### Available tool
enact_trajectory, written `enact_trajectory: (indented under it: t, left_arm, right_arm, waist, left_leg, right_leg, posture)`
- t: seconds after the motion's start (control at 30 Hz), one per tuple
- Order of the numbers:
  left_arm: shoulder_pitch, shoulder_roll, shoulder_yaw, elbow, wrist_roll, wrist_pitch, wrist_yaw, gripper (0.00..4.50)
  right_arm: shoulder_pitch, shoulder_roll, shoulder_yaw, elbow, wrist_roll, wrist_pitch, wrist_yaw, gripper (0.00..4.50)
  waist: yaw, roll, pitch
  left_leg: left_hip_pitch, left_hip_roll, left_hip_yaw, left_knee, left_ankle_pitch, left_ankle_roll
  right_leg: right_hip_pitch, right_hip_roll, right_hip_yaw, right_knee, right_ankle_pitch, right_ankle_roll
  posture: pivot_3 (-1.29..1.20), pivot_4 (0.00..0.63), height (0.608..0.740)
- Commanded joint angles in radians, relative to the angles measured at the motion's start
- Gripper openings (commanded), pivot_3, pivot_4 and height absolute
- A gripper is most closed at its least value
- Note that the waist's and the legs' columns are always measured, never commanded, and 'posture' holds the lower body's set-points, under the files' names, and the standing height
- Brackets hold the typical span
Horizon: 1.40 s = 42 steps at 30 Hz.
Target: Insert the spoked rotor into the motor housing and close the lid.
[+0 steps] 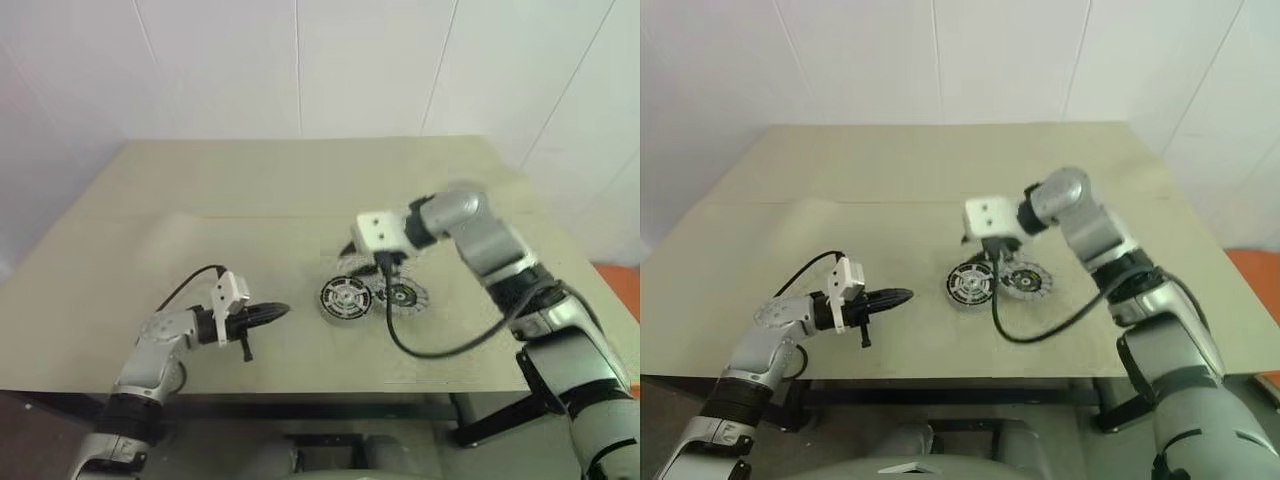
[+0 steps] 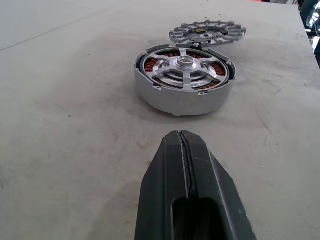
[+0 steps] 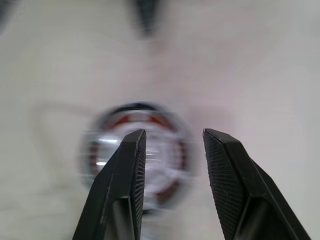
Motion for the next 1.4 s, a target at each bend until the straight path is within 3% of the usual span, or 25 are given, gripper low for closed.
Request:
enact_trajectory:
  t: [0.03, 0.1, 0.23, 0.37, 0.53, 0.93, 1.4]
  left_arm:
    - [-0.025, -0.015, -0.014, 0.003, 0.007, -0.022, 0.004, 0.00]
    - [-0.026, -0.020, -0.014, 0.003, 0.009, -0.023, 0.004, 0.00]
    - [-0.024, -0.023, -0.016, 0.003, 0.009, -0.025, 0.007, 0.00]
    - [-0.027, -0.029, -0.020, 0.007, 0.010, -0.023, 0.009, 0.00]
    - [-0.030, -0.030, -0.023, 0.003, 0.002, -0.022, 0.000, 0.00]
    - [-0.026, -0.030, -0.015, -0.003, -0.011, -0.025, -0.016, 0.00]
    - [-0.042, -0.040, -0.026, 0.029, -0.003, -0.031, -0.025, 0.00]
  right_arm:
    - [-0.058, -0.047, 0.004, 0.175, -0.122, -0.135, -0.130, 1.72]
    - [-0.064, -0.071, 0.025, 0.230, -0.173, -0.192, -0.153, 1.32]
    - [-0.046, -0.128, 0.071, 0.299, -0.264, -0.285, -0.166, 0.05]
    - [0.012, -0.204, 0.110, 0.322, -0.337, -0.325, -0.126, 0.05]
    - [0.078, -0.238, 0.095, 0.289, -0.308, -0.271, -0.012, 0.05]
    - [0.154, -0.181, 0.006, 0.244, -0.152, -0.153, 0.088, 0.05]
    - [0.095, -0.125, -0.051, 0.271, -0.083, -0.112, 0.067, 0.05]
  waist:
    - [0.002, 0.000, 0.000]
    - [-0.003, 0.000, 0.000]
    - [-0.004, 0.001, 0.000]
    - [-0.004, 0.001, 0.000]
    - [-0.006, 0.001, 0.001]
    - [-0.004, 0.002, 0.000]
    - [-0.017, 0.002, 0.000]
  left_leg:
    - [0.000, 0.000, 0.000, 0.000, 0.000, 0.000]
    - [0.000, -0.001, 0.000, 0.000, 0.000, 0.000]
    - [-0.001, -0.001, 0.001, -0.002, 0.000, 0.000]
    - [-0.001, 0.000, 0.001, -0.002, 0.000, 0.000]
    - [0.000, 0.000, 0.002, -0.001, 0.000, 0.001]
    - [0.001, 0.000, 0.001, -0.001, 0.000, 0.001]
    - [0.001, 0.001, 0.001, -0.001, 0.000, 0.001]
  right_leg:
    - [0.000, 0.000, 0.000, 0.000, 0.000, 0.000]
    - [0.000, -0.001, 0.000, -0.001, 0.000, 0.000]
    - [-0.002, -0.001, 0.001, -0.001, 0.001, 0.002]
    - [-0.002, 0.000, 0.001, 0.000, 0.000, 0.001]
    - [-0.001, 0.000, 0.002, 0.000, 0.000, -0.001]
    - [0.000, 0.000, 0.002, 0.000, 0.000, -0.001]
    - [0.000, 0.001, 0.002, 0.001, 0.001, 0.001]
  posture:
    - [0.00, 0.000, 0.740]
    - [0.00, 0.000, 0.740]
    - [0.00, 0.000, 0.740]
    - [0.00, 0.000, 0.740]
    - [0.00, 0.000, 0.740]
    - [0.00, 0.000, 0.740]
    - [0.00, 0.000, 0.740]
